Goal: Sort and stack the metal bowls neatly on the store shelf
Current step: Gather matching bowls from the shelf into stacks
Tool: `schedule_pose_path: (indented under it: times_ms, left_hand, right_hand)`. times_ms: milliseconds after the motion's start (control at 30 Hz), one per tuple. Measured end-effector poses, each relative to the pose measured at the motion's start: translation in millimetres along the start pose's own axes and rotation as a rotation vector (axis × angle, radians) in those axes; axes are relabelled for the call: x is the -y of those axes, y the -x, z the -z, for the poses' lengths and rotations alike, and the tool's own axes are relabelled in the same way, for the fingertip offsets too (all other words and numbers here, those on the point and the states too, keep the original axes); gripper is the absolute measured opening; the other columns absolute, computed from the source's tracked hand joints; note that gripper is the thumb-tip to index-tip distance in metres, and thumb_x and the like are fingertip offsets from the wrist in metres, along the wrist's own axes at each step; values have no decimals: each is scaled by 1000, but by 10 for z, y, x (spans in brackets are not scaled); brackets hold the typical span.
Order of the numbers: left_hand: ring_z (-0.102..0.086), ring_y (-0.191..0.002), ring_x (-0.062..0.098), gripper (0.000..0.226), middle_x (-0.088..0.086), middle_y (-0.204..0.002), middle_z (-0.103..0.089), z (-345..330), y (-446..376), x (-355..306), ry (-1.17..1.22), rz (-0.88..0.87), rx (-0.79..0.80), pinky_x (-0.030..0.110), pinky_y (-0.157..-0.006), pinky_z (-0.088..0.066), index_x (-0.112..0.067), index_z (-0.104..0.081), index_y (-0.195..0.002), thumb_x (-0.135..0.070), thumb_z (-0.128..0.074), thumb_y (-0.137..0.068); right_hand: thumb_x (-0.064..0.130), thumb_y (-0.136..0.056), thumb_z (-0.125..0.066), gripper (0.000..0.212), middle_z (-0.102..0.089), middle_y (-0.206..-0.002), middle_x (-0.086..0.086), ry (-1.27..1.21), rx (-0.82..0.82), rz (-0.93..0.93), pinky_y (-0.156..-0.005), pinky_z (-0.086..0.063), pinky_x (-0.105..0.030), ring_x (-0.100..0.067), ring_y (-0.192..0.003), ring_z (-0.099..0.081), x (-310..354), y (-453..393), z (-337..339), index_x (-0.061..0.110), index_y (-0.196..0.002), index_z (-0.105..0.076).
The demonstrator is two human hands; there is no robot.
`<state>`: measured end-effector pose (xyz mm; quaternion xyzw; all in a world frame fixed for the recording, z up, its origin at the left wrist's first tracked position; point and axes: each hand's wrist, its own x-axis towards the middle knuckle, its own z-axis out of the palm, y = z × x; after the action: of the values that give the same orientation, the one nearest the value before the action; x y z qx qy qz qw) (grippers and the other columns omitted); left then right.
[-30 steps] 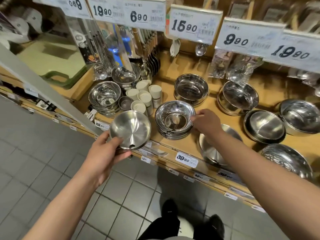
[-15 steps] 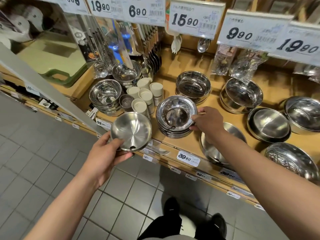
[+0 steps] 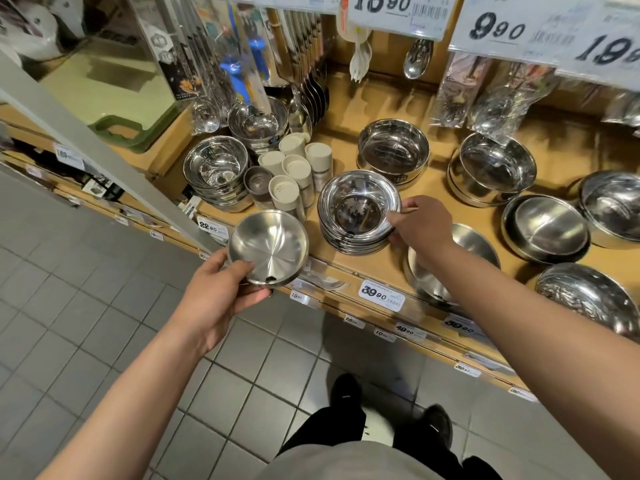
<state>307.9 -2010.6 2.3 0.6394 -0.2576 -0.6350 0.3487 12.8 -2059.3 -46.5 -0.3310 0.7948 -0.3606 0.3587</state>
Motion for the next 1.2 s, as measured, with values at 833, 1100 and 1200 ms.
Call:
schedule_pose_path:
  times_ms: [833,1100,1200]
  left_hand:
    - [-76,-79,25,23,18,-105,-77,-3341,1308,158,-428,-15,824,34,-65,-65,-6,-67,-118,-9,-65,-96]
    - [-75,-75,21,25,14,-101,-74,-4409,1928,676,-686,-137,828,25,-60,-60,-12,-65,-115,-31,-55,-102]
    - [-71,-60,12,24,14,-86,-72,-4590,2031,829,-672,-134,788,17,-50,-54,-2,-66,-108,-22,-53,-103]
  right_hand:
    - [16,-101,-61,20,-73,-116,-18,-392,-45,2,-74,-61,-26,-18,-93,-74,-776,1442,3389,8,-115,-71]
    - [5,-95,-62,15,-66,-95,-16,-371,-156,46,-78,-61,-30,-21,-87,-65,-1491,1500,4431,5,-106,-73]
    - [0,-90,-66,19,-63,-83,-7,-390,-139,20,-87,-59,-38,-20,-84,-63,-1728,1372,4548,10,-104,-74]
